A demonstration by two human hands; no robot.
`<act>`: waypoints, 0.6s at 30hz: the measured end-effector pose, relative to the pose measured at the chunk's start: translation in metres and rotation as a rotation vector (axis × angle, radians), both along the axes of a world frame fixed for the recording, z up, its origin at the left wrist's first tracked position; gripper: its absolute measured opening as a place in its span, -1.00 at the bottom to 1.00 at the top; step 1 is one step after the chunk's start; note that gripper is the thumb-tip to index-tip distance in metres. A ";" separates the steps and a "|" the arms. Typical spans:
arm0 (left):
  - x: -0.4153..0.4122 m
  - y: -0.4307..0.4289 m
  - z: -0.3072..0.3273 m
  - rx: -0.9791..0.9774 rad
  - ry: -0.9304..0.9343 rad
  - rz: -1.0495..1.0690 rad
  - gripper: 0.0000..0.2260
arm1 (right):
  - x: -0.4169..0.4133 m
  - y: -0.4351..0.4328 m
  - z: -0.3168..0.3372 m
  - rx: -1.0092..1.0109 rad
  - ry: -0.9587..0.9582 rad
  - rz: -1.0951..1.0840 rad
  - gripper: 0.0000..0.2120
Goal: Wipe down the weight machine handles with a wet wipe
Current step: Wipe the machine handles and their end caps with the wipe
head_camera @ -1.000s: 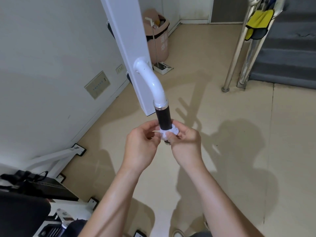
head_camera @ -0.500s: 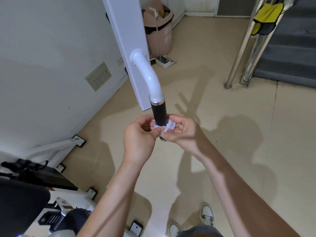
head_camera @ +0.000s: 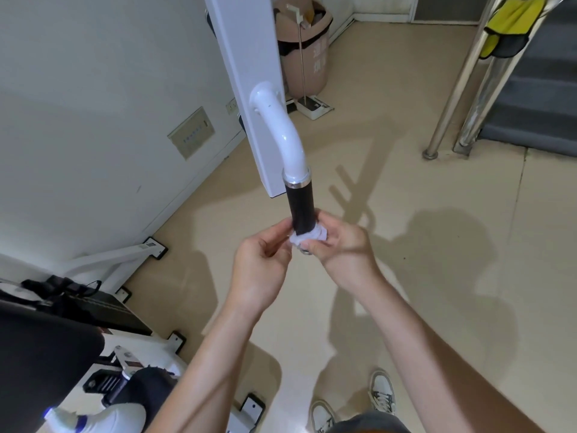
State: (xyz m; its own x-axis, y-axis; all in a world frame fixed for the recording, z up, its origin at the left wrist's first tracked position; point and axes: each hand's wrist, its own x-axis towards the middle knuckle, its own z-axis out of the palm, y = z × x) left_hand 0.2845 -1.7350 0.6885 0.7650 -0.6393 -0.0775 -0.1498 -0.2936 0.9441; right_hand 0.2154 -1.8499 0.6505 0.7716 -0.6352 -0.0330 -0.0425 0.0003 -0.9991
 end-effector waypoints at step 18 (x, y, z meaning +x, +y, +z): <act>-0.031 -0.007 -0.043 -0.106 0.072 0.286 -0.78 | 0.006 0.032 -0.026 -0.231 0.223 -0.258 -0.74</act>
